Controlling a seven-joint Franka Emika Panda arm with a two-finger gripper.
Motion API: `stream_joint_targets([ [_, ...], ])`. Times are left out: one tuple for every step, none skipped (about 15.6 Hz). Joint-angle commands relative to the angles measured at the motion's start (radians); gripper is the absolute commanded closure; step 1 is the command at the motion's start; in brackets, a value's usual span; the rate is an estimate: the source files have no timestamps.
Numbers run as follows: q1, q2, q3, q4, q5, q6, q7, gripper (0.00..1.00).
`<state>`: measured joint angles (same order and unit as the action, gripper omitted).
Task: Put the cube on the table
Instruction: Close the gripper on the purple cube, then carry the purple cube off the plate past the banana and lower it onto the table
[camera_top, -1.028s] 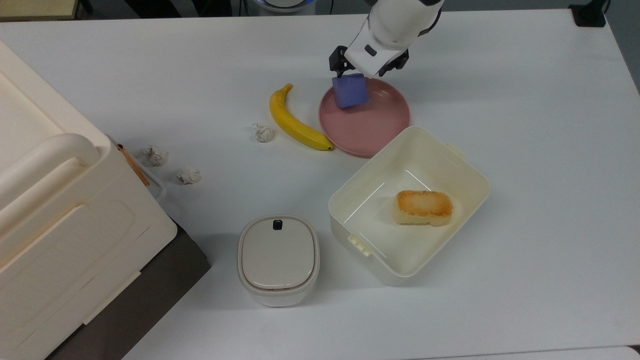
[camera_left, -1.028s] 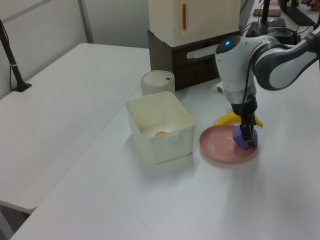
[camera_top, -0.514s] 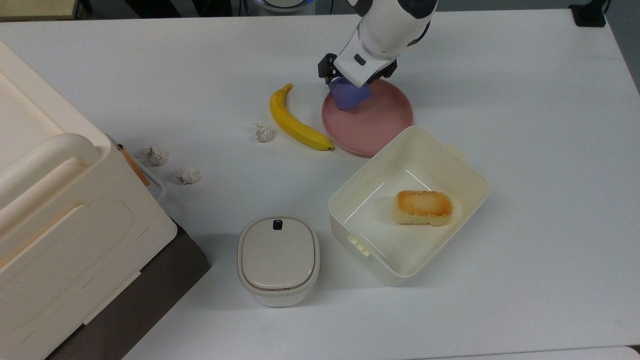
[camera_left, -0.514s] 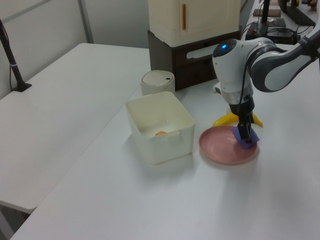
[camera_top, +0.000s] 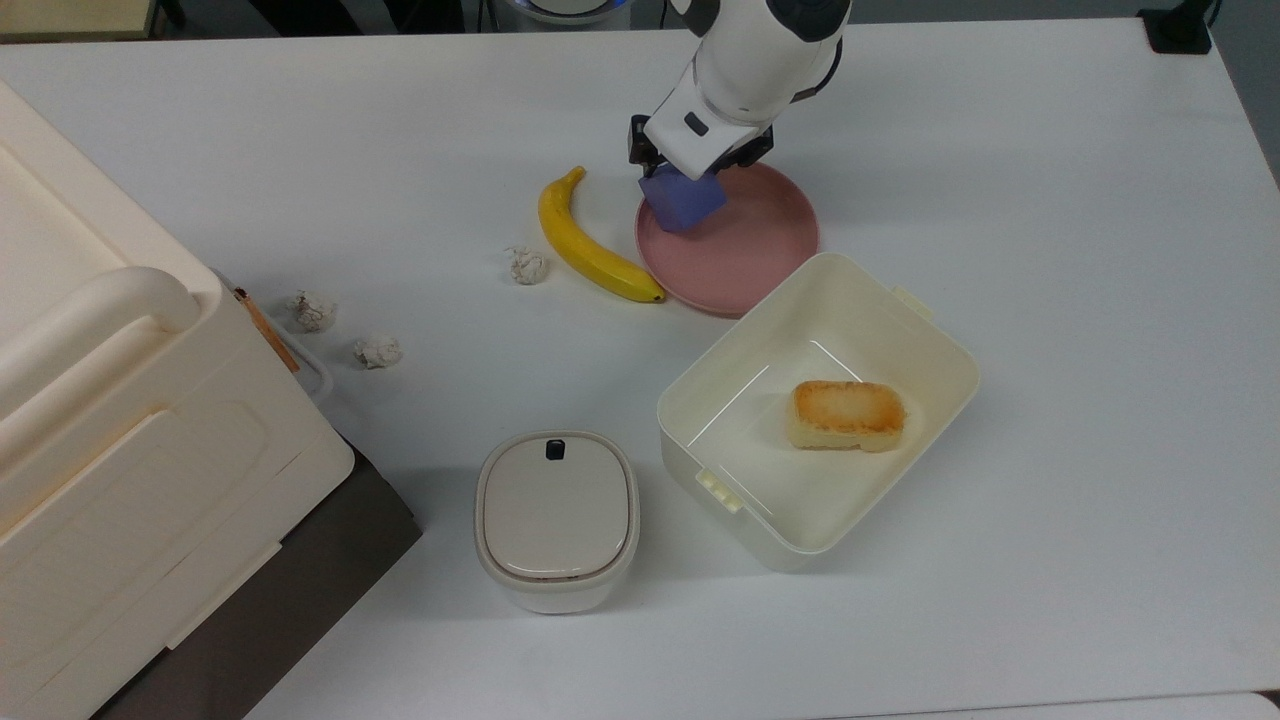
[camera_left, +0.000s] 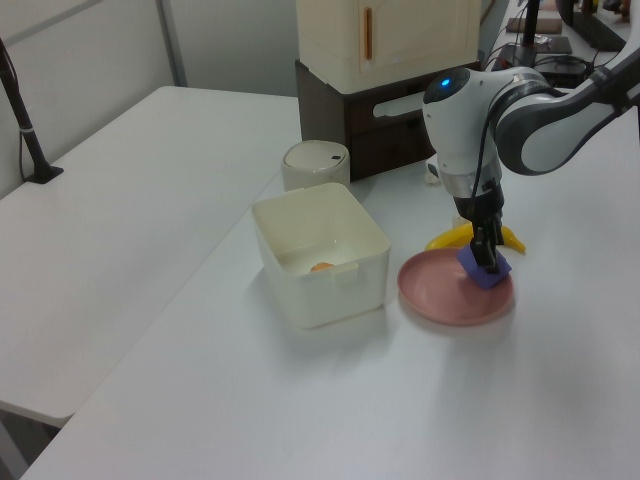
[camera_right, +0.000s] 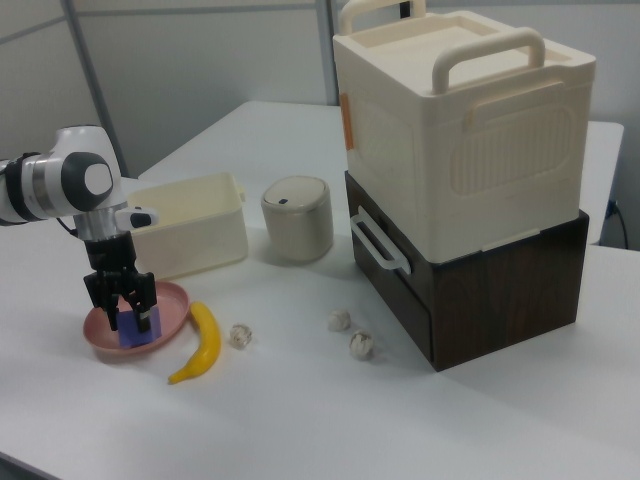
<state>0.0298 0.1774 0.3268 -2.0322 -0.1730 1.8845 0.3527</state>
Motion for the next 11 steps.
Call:
stream_joint_targets([
  [0.001,0.017,0.001,0.004,-0.017,0.054,0.02,0.62],
  [-0.001,0.017,0.001,0.004,-0.017,0.059,0.02,0.71],
  [-0.008,0.017,0.001,0.006,-0.016,0.062,0.02,0.78],
  [-0.019,0.013,0.001,0.016,-0.011,0.062,0.022,0.85],
  [-0.025,0.011,0.0,0.03,-0.007,0.059,0.022,0.86],
  [-0.036,0.01,-0.002,0.033,-0.005,0.061,0.022,0.86],
  [-0.042,0.008,-0.002,0.043,-0.003,0.061,0.022,0.88],
  [-0.045,0.007,-0.003,0.05,-0.003,0.061,0.022,0.91],
  [-0.047,0.007,-0.005,0.055,-0.002,0.059,0.023,0.91],
  [-0.054,0.001,-0.005,0.059,0.0,0.058,0.023,0.93],
  [-0.063,-0.007,-0.005,0.063,0.001,0.058,0.023,0.93],
])
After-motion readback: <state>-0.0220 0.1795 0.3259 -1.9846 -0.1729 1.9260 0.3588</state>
